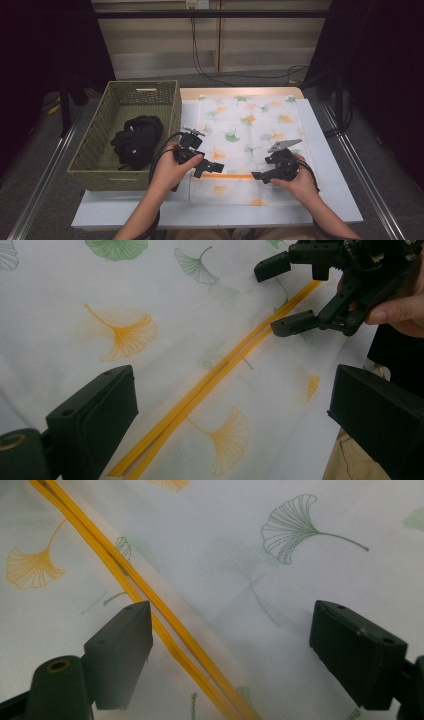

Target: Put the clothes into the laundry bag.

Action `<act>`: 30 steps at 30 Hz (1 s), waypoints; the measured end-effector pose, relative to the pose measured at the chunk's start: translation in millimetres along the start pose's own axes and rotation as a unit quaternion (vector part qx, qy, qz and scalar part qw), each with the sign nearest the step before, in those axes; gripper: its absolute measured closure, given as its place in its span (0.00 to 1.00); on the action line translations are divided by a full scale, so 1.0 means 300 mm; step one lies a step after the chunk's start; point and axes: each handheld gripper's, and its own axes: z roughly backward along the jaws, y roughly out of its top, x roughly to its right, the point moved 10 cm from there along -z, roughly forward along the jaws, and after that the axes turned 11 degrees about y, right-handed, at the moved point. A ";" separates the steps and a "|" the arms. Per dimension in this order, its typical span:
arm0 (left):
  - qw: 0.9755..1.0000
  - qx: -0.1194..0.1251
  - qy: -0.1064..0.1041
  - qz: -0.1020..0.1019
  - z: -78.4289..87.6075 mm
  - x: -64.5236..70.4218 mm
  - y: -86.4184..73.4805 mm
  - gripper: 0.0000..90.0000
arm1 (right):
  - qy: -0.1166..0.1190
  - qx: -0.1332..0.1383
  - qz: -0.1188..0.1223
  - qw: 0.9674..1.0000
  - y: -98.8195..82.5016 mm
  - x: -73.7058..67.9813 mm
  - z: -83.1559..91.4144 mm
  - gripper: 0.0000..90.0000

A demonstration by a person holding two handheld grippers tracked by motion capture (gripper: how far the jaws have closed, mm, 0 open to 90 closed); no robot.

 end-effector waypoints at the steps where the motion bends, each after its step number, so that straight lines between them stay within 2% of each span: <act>1: 1.000 0.000 -0.001 0.001 -0.001 0.000 0.000 0.05 | -0.002 -0.002 -0.001 1.000 -0.002 0.003 -0.001 0.20; 3: 1.000 -0.006 0.000 -0.008 0.000 -0.005 -0.004 0.05 | -0.002 0.000 -0.001 1.000 -0.003 0.004 -0.007 0.21; 10: 1.000 -0.007 -0.002 -0.006 -0.003 -0.003 -0.006 0.05 | -0.018 -0.009 0.017 1.000 -0.006 0.012 -0.030 0.27; 12: 1.000 -0.007 -0.002 -0.005 -0.003 -0.003 -0.007 0.05 | -0.014 -0.014 0.027 0.999 -0.005 0.007 -0.035 0.28; 15: 1.000 -0.002 -0.003 0.003 -0.002 -0.002 -0.004 0.05 | -0.021 -0.016 0.034 0.999 -0.005 0.006 -0.036 0.29; 18: 1.000 -0.004 -0.002 -0.004 0.001 -0.005 -0.005 0.05 | -0.017 -0.015 0.041 0.999 -0.009 0.005 -0.034 0.33; 19: 1.000 -0.004 -0.003 -0.005 0.002 -0.005 -0.005 0.05 | -0.021 -0.012 0.036 0.999 -0.008 0.006 -0.033 0.35; 21: 1.000 -0.005 -0.003 -0.006 0.003 -0.004 -0.005 0.05 | -0.028 -0.015 0.050 0.998 -0.010 0.013 -0.031 0.38; 23: 1.000 -0.001 -0.008 0.000 0.004 0.001 -0.001 0.05 | -0.032 -0.013 0.047 0.998 -0.010 0.013 -0.031 0.39; 30: 1.000 -0.005 -0.008 -0.004 0.000 -0.002 -0.005 0.05 | -0.036 -0.007 0.040 0.999 -0.005 0.025 -0.025 0.48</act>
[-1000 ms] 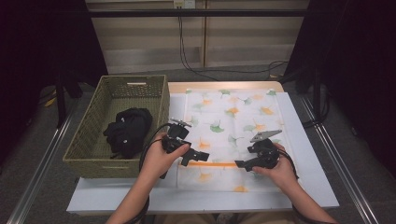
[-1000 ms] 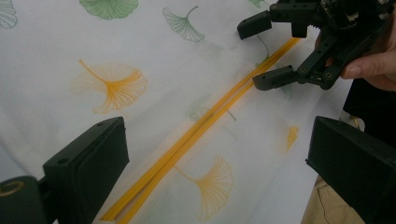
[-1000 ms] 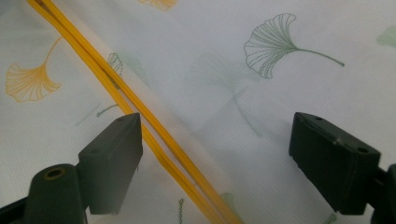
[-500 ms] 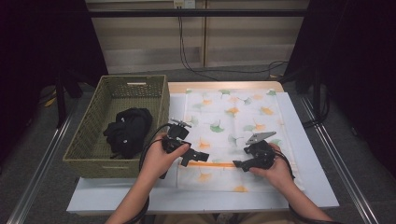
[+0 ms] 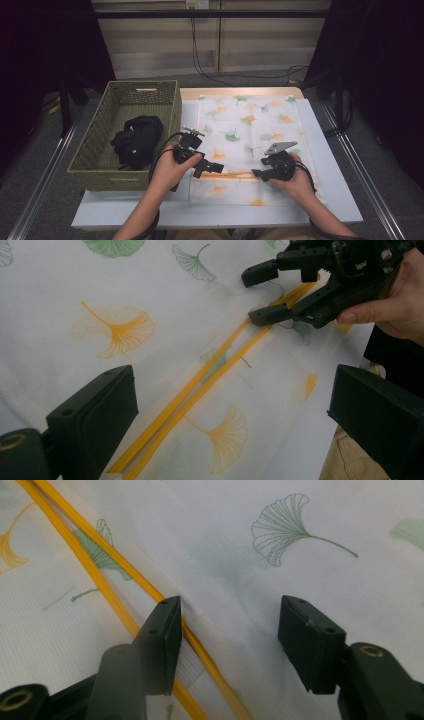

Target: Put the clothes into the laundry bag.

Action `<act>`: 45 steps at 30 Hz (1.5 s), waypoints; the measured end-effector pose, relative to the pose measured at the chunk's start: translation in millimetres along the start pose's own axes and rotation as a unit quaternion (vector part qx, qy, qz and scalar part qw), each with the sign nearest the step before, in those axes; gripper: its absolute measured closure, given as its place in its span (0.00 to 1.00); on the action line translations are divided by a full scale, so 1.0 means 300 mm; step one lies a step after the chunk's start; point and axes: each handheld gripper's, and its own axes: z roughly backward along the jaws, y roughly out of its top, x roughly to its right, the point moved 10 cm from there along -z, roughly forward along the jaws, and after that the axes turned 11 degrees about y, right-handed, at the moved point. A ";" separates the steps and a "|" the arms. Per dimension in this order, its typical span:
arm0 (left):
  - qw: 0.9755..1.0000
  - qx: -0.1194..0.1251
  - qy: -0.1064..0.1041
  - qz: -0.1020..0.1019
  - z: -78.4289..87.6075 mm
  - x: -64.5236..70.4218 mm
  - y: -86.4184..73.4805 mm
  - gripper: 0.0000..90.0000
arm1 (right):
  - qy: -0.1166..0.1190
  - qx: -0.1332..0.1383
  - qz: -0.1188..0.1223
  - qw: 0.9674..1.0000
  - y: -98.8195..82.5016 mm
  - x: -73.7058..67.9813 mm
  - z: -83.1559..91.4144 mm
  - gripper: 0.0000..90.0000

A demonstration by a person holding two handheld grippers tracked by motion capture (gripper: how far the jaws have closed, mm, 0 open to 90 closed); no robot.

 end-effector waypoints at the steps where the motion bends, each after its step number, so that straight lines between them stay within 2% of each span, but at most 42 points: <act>1: 1.000 0.002 0.001 0.006 -0.001 0.003 0.002 0.05 | 0.001 0.000 -0.004 1.000 0.000 0.000 0.001 0.49; 3: 1.000 -0.002 -0.003 -0.001 -0.002 0.004 0.000 0.05 | -0.001 0.004 -0.001 1.000 0.001 0.002 0.000 0.50; 5: 1.000 -0.002 -0.006 0.001 -0.006 0.004 0.000 0.05 | -0.003 0.007 -0.008 1.000 0.003 0.006 0.000 0.52; 10: 1.000 -0.003 -0.006 -0.005 -0.004 0.005 0.000 0.05 | -0.007 0.008 -0.006 1.000 0.013 0.015 -0.006 0.51; 13: 1.000 -0.006 -0.009 -0.010 -0.004 0.002 -0.003 0.05 | -0.005 0.009 -0.009 1.000 0.018 0.018 -0.010 0.46; 17: 1.000 -0.004 -0.007 -0.001 -0.006 0.002 -0.002 0.05 | -0.007 0.009 -0.009 1.000 0.020 0.022 -0.013 0.41; 18: 1.000 -0.009 -0.005 -0.011 -0.004 -0.005 -0.006 0.05 | -0.006 0.009 -0.012 1.000 0.020 0.021 -0.013 0.40; 22: 1.000 -0.008 -0.005 -0.008 -0.005 -0.003 -0.005 0.05 | -0.002 0.009 -0.011 1.000 0.021 0.024 -0.016 0.37; 23: 1.000 -0.005 -0.005 0.000 -0.007 0.001 -0.003 0.05 | 0.002 0.009 -0.013 1.000 0.023 0.023 -0.019 0.36; 24: 1.000 -0.008 -0.006 -0.007 -0.006 -0.003 -0.005 0.05 | 0.003 0.008 -0.010 1.000 0.024 0.022 -0.020 0.35; 25: 1.000 -0.008 -0.005 -0.006 -0.007 -0.004 -0.005 0.05 | -0.003 0.006 -0.011 1.000 0.024 0.025 -0.022 0.34; 31: 1.000 -0.007 -0.010 -0.001 -0.011 -0.004 -0.008 0.05 | 0.006 0.005 0.000 1.000 0.032 0.023 -0.033 0.32; 35: 1.000 -0.009 -0.006 0.003 -0.011 0.000 -0.008 0.05 | -0.010 0.007 -0.004 1.000 0.033 0.032 -0.031 0.40; 38: 1.000 -0.008 -0.006 -0.001 -0.010 0.000 -0.008 0.05 | -0.015 0.012 -0.012 1.000 0.034 0.040 -0.025 0.50; 45: 1.000 -0.008 -0.007 0.001 -0.011 -0.001 -0.007 0.05 | -0.023 0.015 -0.015 0.999 0.041 0.058 -0.022 0.65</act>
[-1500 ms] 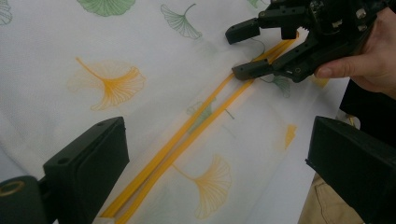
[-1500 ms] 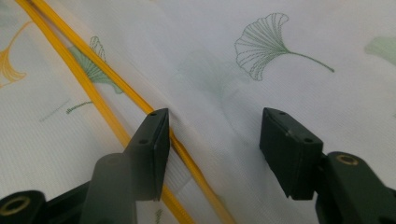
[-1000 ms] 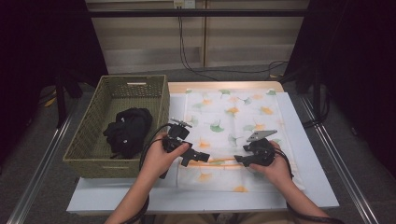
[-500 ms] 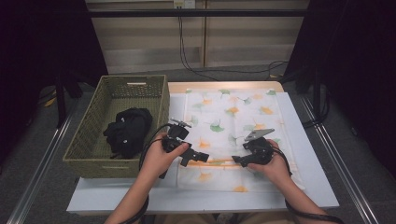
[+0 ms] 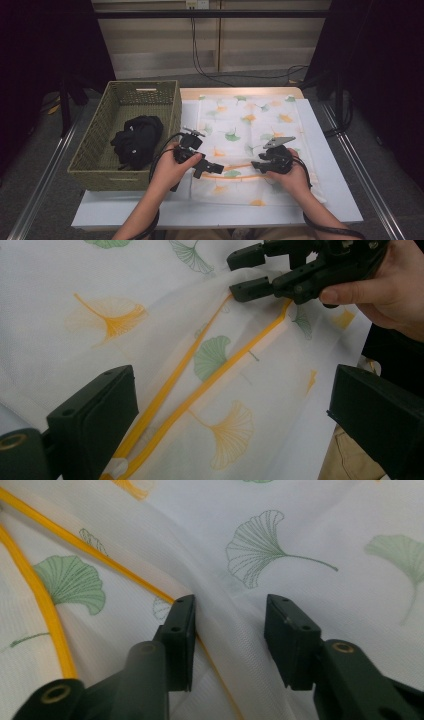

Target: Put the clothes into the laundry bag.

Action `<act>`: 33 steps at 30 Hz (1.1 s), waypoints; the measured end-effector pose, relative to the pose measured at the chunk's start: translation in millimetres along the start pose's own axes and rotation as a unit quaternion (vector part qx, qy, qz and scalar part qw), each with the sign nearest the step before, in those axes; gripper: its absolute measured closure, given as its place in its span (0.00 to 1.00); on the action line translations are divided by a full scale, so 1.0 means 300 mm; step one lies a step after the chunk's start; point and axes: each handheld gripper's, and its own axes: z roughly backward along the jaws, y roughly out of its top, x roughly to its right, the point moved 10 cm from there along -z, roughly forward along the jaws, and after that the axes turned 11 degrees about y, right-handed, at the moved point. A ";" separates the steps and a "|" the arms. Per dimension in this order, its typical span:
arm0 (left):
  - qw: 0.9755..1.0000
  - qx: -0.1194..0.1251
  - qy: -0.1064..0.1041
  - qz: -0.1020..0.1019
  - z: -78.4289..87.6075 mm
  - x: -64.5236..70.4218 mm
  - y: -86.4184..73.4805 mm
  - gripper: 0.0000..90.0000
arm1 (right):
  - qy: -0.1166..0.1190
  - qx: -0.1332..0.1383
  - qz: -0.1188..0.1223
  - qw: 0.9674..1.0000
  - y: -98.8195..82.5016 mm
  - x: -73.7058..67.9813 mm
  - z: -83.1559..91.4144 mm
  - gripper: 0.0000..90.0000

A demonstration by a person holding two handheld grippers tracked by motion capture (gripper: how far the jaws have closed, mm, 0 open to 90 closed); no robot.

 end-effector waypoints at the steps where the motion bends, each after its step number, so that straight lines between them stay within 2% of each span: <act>1: 1.000 -0.001 0.001 0.000 0.000 0.001 0.000 0.05 | 0.001 0.000 -0.003 1.000 0.000 0.002 0.000 0.67; 3: 1.000 0.000 0.000 -0.001 0.000 0.001 0.000 0.05 | 0.001 0.001 -0.016 1.000 0.000 0.007 0.002 0.71; 6: 1.000 0.000 0.001 -0.002 -0.001 0.000 0.000 0.05 | 0.003 0.002 -0.012 1.000 0.003 0.010 0.001 0.73; 8: 1.000 -0.001 0.000 0.000 -0.001 0.001 0.000 0.05 | 0.009 0.003 -0.020 1.000 0.003 0.008 0.002 0.75; 17: 1.000 0.000 0.000 -0.001 0.000 0.001 0.000 0.05 | 0.010 0.009 -0.020 1.000 0.005 0.019 0.002 0.84; 20: 1.000 0.000 0.001 -0.002 0.002 0.001 0.000 0.05 | 0.010 0.011 -0.018 1.000 0.008 0.019 -0.001 0.90; 24: 1.000 0.001 0.001 -0.001 0.001 0.001 0.000 0.05 | 0.014 0.014 -0.034 0.999 0.009 0.021 -0.001 0.99; 28: 1.000 -0.002 -0.001 -0.003 0.000 0.002 -0.003 0.05 | 0.023 0.019 -0.038 0.999 0.016 0.023 0.009 1.00; 33: 1.000 -0.002 -0.001 -0.006 0.002 0.001 -0.002 0.05 | 0.020 0.027 -0.042 0.999 0.034 0.022 0.031 1.00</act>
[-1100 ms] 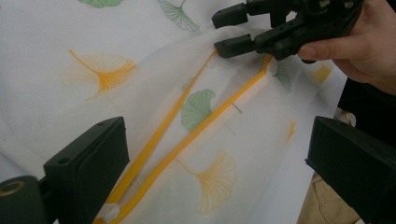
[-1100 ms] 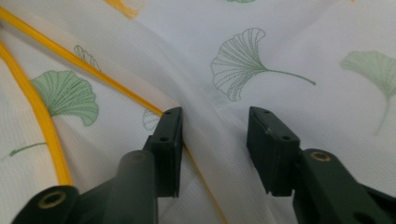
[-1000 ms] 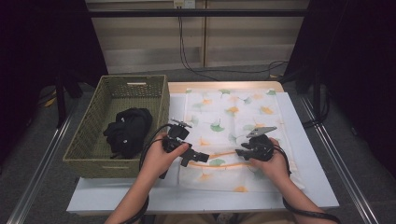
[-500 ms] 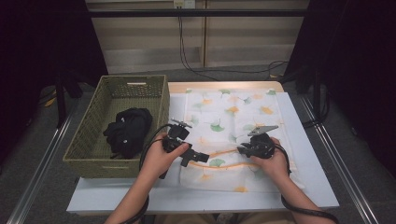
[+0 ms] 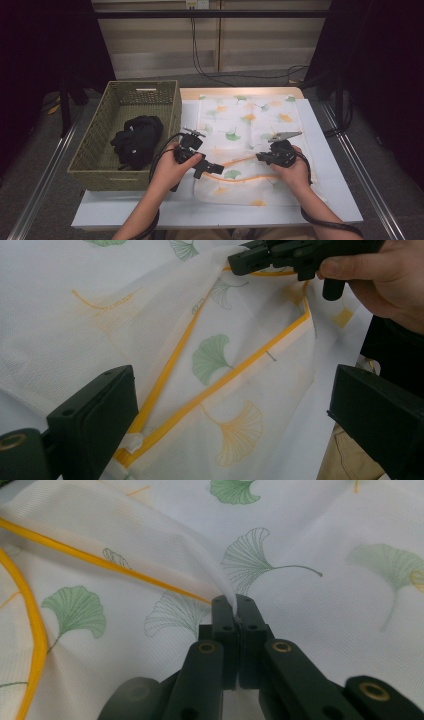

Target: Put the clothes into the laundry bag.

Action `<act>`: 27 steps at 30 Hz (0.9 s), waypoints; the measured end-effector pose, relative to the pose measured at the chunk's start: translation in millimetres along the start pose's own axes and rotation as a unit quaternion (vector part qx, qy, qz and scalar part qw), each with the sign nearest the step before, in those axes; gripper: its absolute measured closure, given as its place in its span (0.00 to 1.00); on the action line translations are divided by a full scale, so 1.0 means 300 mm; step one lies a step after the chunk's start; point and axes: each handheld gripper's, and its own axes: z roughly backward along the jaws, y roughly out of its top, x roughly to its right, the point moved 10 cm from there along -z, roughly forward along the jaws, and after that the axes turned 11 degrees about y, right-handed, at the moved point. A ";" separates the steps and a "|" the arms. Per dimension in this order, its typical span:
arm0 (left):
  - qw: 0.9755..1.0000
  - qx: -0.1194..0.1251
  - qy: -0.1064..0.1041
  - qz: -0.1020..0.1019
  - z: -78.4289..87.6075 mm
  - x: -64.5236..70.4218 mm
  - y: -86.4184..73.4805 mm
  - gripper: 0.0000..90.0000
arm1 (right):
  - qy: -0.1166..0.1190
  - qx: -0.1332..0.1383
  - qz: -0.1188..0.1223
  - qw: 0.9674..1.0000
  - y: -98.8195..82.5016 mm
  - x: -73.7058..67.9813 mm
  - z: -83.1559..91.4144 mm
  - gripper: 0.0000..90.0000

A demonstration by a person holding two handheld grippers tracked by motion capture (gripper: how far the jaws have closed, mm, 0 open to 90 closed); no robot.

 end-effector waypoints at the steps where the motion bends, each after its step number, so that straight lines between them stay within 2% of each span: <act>1: 1.000 0.000 0.000 0.001 0.000 0.000 0.000 0.05 | 0.004 0.001 0.001 1.000 0.003 -0.001 0.002 1.00; 4: 1.000 0.000 -0.002 0.001 0.001 0.002 0.000 0.05 | 0.001 -0.002 -0.001 1.000 0.006 -0.001 0.012 1.00; 6: 1.000 0.002 -0.003 0.000 0.002 0.003 0.002 0.05 | 0.005 0.002 0.001 1.000 0.010 -0.001 0.015 1.00; 9: 1.000 0.000 -0.004 -0.003 0.001 0.002 -0.001 0.05 | 0.014 0.006 -0.008 1.000 0.013 -0.003 0.024 1.00; 10: 1.000 -0.001 -0.001 -0.001 0.000 0.002 -0.002 0.05 | 0.015 0.008 -0.008 1.000 0.016 -0.002 0.026 1.00; 11: 1.000 0.004 0.002 0.011 -0.003 0.006 0.002 0.05 | 0.017 0.009 -0.007 1.000 0.018 -0.003 0.030 1.00; 12: 1.000 -0.002 0.003 0.000 -0.002 0.001 -0.003 0.05 | 0.017 0.012 -0.009 1.000 0.021 -0.003 0.032 1.00; 15: 1.000 -0.003 0.001 -0.007 -0.003 0.002 -0.004 0.05 | 0.019 0.014 -0.011 1.000 0.032 -0.006 0.042 1.00; 16: 1.000 0.001 -0.001 0.002 -0.005 0.008 -0.001 0.05 | 0.021 0.011 -0.011 1.000 0.033 -0.007 0.045 1.00; 24: 1.000 0.002 0.002 0.002 -0.003 0.007 0.002 0.05 | 0.026 0.016 -0.013 0.999 0.061 -0.009 0.062 1.00; 25: 1.000 0.000 0.001 -0.005 -0.001 0.006 0.000 0.05 | 0.024 0.019 -0.009 0.999 0.067 -0.006 0.064 1.00; 27: 1.000 0.002 -0.001 -0.005 0.000 0.010 0.002 0.05 | 0.028 0.018 -0.015 0.999 0.072 -0.008 0.068 1.00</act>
